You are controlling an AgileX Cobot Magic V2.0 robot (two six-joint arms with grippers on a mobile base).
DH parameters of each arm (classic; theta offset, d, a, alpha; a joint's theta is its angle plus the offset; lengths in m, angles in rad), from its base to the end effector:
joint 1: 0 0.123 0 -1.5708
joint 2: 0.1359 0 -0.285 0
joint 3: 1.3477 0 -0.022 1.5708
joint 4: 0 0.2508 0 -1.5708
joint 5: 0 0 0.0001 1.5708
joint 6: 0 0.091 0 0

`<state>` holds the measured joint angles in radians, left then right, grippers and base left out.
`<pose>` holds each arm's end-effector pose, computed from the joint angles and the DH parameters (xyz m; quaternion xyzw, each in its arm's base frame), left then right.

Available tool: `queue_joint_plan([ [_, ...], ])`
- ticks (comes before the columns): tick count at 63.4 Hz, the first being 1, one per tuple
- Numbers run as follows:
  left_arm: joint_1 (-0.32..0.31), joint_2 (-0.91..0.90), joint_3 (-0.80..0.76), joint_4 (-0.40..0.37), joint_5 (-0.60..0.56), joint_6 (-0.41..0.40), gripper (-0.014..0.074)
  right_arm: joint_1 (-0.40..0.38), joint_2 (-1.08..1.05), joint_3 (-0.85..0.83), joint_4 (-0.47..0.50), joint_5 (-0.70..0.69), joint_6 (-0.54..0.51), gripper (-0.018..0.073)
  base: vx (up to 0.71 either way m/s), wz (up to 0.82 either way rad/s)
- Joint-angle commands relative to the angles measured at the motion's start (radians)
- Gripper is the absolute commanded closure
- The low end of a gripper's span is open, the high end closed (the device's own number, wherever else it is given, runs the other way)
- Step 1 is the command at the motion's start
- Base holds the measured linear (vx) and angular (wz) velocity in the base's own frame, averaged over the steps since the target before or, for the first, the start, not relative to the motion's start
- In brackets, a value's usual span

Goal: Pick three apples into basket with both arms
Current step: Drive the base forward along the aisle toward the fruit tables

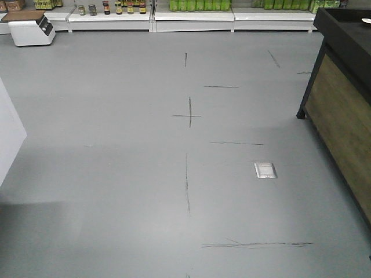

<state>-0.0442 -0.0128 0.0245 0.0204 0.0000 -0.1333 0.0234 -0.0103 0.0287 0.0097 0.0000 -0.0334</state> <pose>0.0563 -0.0025 0.2056 -0.0234 0.6795 -0.0575 0.7310 0.0567 0.0013 0.2040 -0.0161 0.6822 -0.0001 0.7310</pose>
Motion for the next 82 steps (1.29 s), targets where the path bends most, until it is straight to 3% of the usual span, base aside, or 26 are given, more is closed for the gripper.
queue_joint_plan([
  [1,-0.003,-0.013,0.023,-0.005,-0.066,-0.009,0.0603,0.001,-0.011,0.015,-0.010,-0.071,-0.004,0.0568,0.00,0.00],
  [82,-0.003,-0.013,0.023,-0.005,-0.066,-0.009,0.0603,0.001,-0.011,0.015,-0.010,-0.071,-0.004,0.0568,0.00,0.00],
])
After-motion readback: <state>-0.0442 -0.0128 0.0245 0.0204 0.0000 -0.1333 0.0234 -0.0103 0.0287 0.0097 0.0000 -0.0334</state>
